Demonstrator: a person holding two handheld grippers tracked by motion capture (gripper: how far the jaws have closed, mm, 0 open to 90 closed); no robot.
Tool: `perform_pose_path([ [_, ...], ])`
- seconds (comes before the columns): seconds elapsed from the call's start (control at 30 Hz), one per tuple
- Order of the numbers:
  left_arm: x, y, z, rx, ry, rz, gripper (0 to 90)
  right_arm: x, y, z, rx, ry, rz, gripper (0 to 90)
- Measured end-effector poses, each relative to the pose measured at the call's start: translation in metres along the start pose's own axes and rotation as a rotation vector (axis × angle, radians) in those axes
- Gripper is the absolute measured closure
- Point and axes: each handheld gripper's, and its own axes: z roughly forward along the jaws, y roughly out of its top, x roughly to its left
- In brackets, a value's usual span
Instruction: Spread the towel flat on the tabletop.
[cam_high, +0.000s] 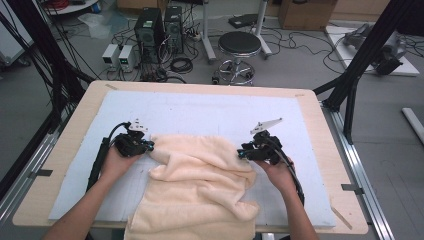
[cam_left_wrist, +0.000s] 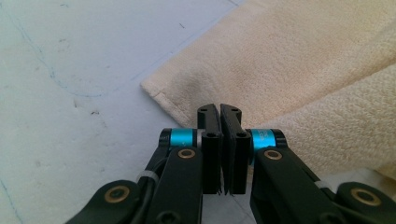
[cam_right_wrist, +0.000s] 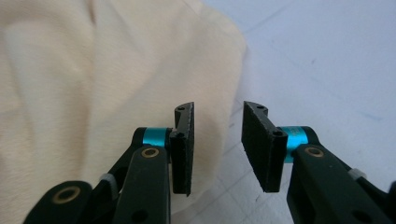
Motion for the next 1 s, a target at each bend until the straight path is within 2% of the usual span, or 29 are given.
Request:
perform_pose_path([
  [0.03,0.001,0.000,0.000,-0.003,0.005,-0.010,86.9,0.000,0.000,0.000,0.000,0.000,0.000,62.7],
  [0.07,0.002,0.000,0.001,-0.011,0.011,-0.015,86.9,-0.004,0.000,0.011,0.018,-0.001,0.018,61.1],
  [0.17,0.005,0.000,0.002,-0.019,0.017,-0.026,86.9,-0.006,-0.001,0.021,0.040,0.015,0.032,61.3],
  [0.2,0.005,0.000,0.002,-0.026,0.014,-0.039,86.9,-0.008,-0.002,0.029,0.066,0.065,0.048,72.2],
  [0.23,0.006,0.000,0.001,-0.033,0.010,-0.046,86.9,-0.008,-0.002,0.029,0.066,0.065,0.048,72.2],
  [0.27,0.006,0.000,0.001,-0.052,0.009,-0.055,86.9,-0.010,-0.003,0.029,0.056,0.106,0.053,83.5],
  [0.33,0.006,0.002,0.000,-0.080,0.005,-0.077,87.0,-0.011,-0.003,0.026,0.052,0.106,0.050,84.4],
  [0.37,0.006,0.003,-0.001,-0.087,-0.004,-0.081,87.0,-0.011,-0.002,0.023,0.047,0.079,0.035,84.6],
  [0.4,0.004,0.008,0.000,-0.113,-0.020,-0.091,87.0,-0.011,-0.002,0.010,0.022,0.037,0.023,84.9],
  [0.43,0.004,0.008,0.000,-0.113,-0.020,-0.091,87.0,-0.011,-0.002,0.010,0.022,0.037,0.023,84.9],
  [0.47,0.002,0.011,0.001,-0.126,-0.022,-0.089,87.0,-0.011,-0.002,0.002,0.001,0.007,0.021,85.0],
  [0.53,-0.002,0.019,0.003,-0.136,-0.032,-0.080,87.0,-0.009,0.001,-0.013,-0.028,-0.071,-0.006,84.9],
  [0.57,-0.005,0.023,0.004,-0.162,-0.028,-0.083,87.0,-0.008,0.003,-0.021,-0.041,-0.109,-0.015,84.8],
  [0.6,-0.009,0.031,0.004,-0.176,-0.033,-0.078,87.0,-0.006,0.008,-0.033,-0.053,-0.188,-0.046,84.4],
  [0.63,-0.009,0.031,0.004,-0.176,-0.033,-0.078,87.0,-0.006,0.008,-0.033,-0.053,-0.188,-0.046,84.4],
  [0.67,-0.011,0.034,0.004,-0.170,-0.024,-0.065,87.0,-0.003,0.010,-0.039,-0.062,-0.227,-0.082,83.7],
  [0.77,-0.012,0.036,0.005,-0.144,-0.021,-0.046,87.0,-0.004,0.008,-0.036,-0.038,-0.214,-0.082,83.4],
  [0.8,-0.010,0.034,0.005,-0.124,-0.027,-0.047,87.0,-0.003,0.003,-0.025,0.003,-0.171,-0.071,83.3],
  [0.83,-0.009,0.032,0.005,-0.112,-0.027,-0.046,87.0,-0.003,0.003,-0.025,0.003,-0.171,-0.071,83.3],
  [0.87,-0.008,0.028,0.006,-0.105,-0.030,-0.052,87.0,0.001,-0.003,-0.012,0.040,-0.121,-0.087,82.6],
  [0.9,-0.007,0.025,0.007,-0.094,-0.036,-0.057,87.0,0.001,-0.003,-0.012,0.040,-0.121,-0.087,82.6],
  [0.93,-0.005,0.022,0.007,-0.078,-0.039,-0.055,86.9,0.005,-0.009,0.000,0.074,-0.056,-0.081,77.9],
  [1.0,-0.004,0.016,0.008,-0.053,-0.058,-0.057,86.8,0.007,-0.012,0.005,0.097,-0.017,-0.063,70.7],
])
